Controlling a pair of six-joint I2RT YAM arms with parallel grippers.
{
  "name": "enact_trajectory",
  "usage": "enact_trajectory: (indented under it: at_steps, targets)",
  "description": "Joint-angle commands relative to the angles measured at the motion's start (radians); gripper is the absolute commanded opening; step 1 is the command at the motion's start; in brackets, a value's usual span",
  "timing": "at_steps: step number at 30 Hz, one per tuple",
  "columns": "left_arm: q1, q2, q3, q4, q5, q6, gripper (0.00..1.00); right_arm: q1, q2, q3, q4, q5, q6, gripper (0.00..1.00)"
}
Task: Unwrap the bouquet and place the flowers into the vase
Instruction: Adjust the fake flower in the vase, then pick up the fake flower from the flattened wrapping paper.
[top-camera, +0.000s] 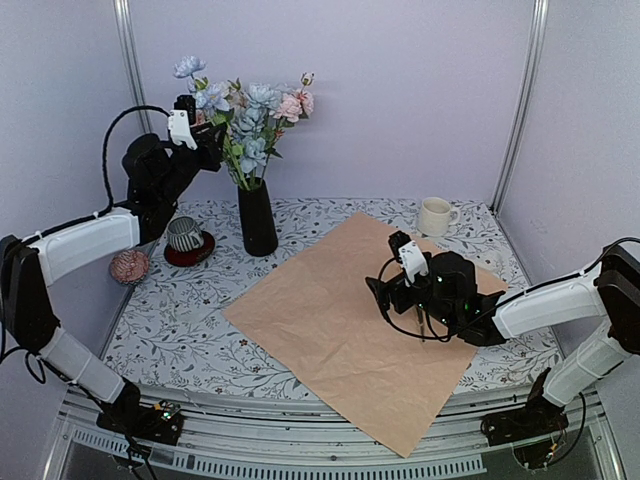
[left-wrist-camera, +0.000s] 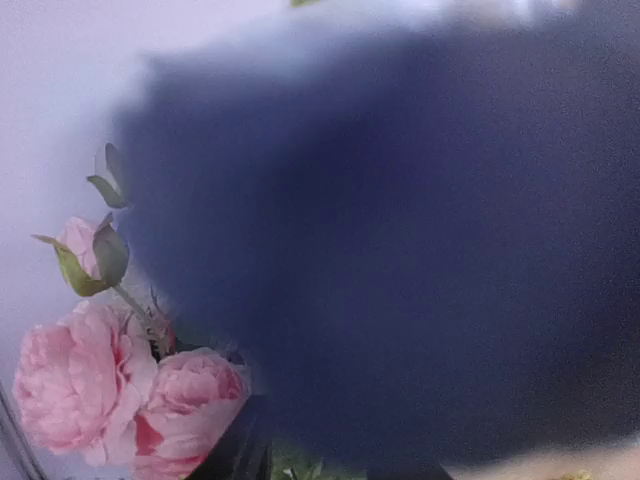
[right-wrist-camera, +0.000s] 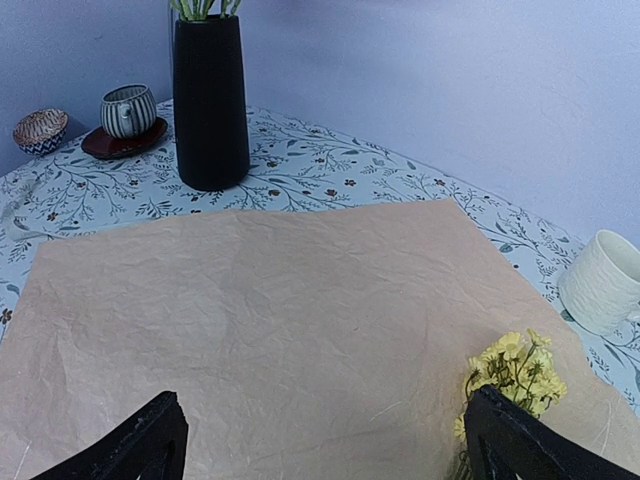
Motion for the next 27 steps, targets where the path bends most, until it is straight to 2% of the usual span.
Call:
enact_trajectory:
  at_steps: [1, 4, 8, 14, 18, 22, 26, 27]
  targets:
    - [0.010, -0.071, -0.064, -0.095, 0.006, -0.062, 0.45, -0.002, -0.007, 0.017, -0.027, 0.045, 0.002, 0.99]
    - [0.010, -0.139, -0.149, -0.081, 0.011, -0.094, 0.66, -0.002, -0.044, 0.001, -0.033, 0.074, 0.014, 0.99]
    - [0.008, -0.236, -0.220, -0.130, 0.020, -0.125, 0.80, -0.005, -0.106, 0.021, -0.142, 0.128, 0.105, 0.99]
    - [0.004, -0.389, -0.333, -0.244, 0.075, -0.219, 0.88, -0.007, -0.099, 0.193, -0.587, 0.116, 0.418, 0.99]
    - [0.000, -0.495, -0.431, -0.268, 0.174, -0.296, 0.93, -0.011, -0.086, 0.249, -0.783, 0.083, 0.512, 0.99]
    - [-0.041, -0.522, -0.514, -0.259, 0.289, -0.368, 0.98, -0.051, -0.083, 0.243, -0.878, 0.017, 0.553, 0.99]
    - [-0.116, -0.486, -0.548, -0.261, 0.302, -0.370, 0.98, -0.113, -0.104, 0.194, -0.877, -0.045, 0.584, 0.99]
    - [-0.132, -0.474, -0.548, -0.261, 0.299, -0.364, 0.98, -0.122, -0.114, 0.184, -0.872, -0.058, 0.588, 0.96]
